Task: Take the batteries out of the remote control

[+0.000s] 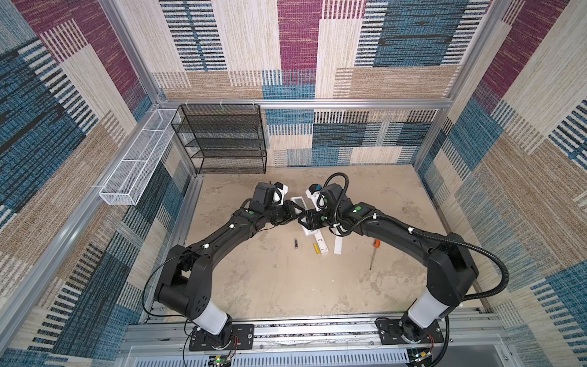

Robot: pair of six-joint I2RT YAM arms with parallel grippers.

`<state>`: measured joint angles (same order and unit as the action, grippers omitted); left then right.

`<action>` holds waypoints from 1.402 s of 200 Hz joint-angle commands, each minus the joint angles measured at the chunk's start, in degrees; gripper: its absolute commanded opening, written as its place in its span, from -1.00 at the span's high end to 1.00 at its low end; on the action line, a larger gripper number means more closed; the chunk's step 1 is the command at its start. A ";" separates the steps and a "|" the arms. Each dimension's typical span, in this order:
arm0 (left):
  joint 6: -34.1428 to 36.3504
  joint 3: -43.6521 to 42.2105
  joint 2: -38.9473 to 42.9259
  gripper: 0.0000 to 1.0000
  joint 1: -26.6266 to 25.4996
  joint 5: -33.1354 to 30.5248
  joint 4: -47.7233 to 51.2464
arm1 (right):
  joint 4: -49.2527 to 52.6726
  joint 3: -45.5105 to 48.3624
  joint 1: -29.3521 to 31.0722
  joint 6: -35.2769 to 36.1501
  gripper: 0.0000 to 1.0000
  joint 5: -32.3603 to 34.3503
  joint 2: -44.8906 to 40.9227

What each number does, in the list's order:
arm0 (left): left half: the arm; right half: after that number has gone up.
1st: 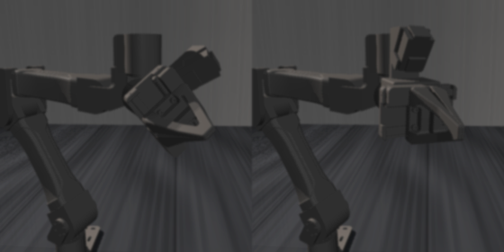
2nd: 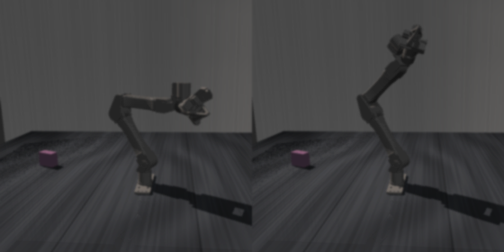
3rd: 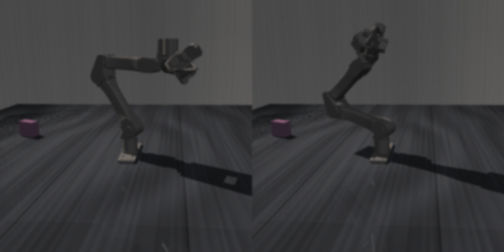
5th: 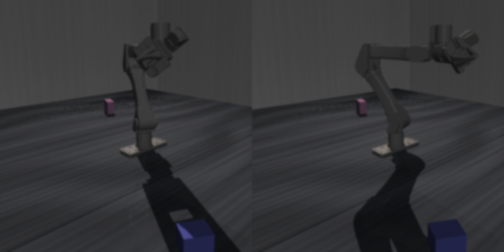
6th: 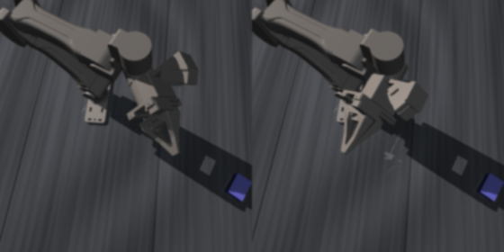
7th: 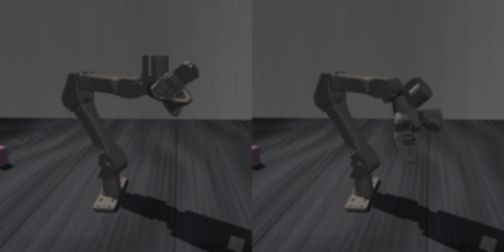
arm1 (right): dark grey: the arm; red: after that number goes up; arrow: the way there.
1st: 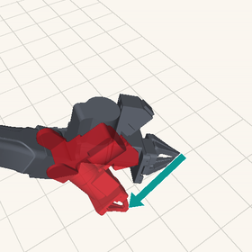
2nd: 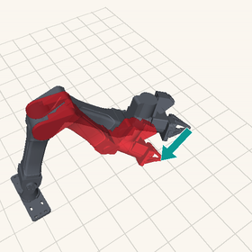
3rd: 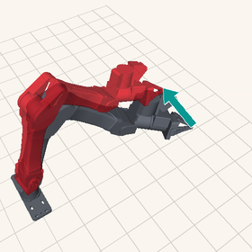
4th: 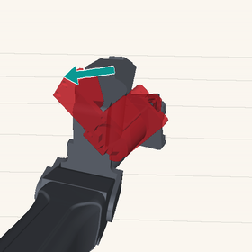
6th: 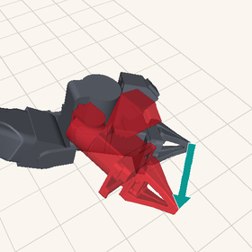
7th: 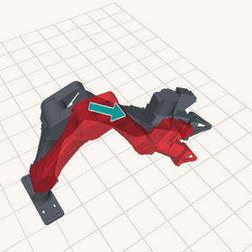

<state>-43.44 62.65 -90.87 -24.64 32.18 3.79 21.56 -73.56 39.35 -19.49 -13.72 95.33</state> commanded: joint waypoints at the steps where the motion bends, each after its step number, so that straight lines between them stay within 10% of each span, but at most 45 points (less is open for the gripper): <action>1: -1.96 -0.40 -0.13 0.41 -0.05 2.71 -3.63 | -3.37 -0.01 0.12 -0.65 0.10 -1.40 -0.99; 112: -4.02 -5.45 7.09 0.71 3.29 3.82 -10.99 | -4.71 2.31 -2.96 2.20 -0.56 -2.96 -12.85; 169: -3.00 -8.62 12.67 0.83 6.23 12.61 -23.46 | -17.25 10.41 -10.70 -5.58 -0.52 -31.45 -15.69; 280: -10.57 -9.85 13.63 0.76 6.51 19.04 -43.39 | -34.61 13.36 -10.70 -17.96 -0.06 -44.30 -12.47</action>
<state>-51.44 52.90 -77.08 -18.13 49.78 -31.83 -7.33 -60.29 28.58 -34.28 -54.78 82.59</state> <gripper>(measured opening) 0.225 0.557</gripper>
